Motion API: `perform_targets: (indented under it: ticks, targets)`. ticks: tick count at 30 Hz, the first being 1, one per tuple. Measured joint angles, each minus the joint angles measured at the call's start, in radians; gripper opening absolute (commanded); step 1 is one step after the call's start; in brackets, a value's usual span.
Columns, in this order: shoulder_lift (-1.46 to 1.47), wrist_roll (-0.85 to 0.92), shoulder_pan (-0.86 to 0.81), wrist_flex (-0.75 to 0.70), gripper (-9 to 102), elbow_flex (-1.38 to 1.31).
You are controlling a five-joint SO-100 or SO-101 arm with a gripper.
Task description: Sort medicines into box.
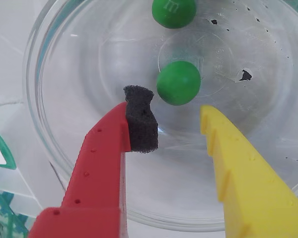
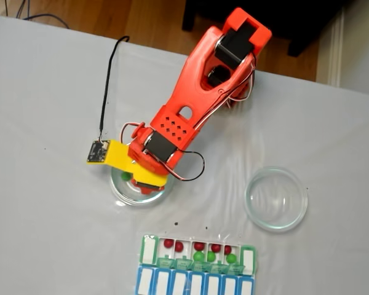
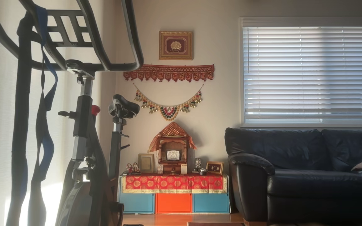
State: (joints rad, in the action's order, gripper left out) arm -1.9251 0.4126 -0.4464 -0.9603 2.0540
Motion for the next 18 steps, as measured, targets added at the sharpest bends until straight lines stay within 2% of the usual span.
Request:
perform_targets:
  ticks: [18]
  targets:
    - [0.0, 0.152, -0.041, -0.071, 23, -0.043]
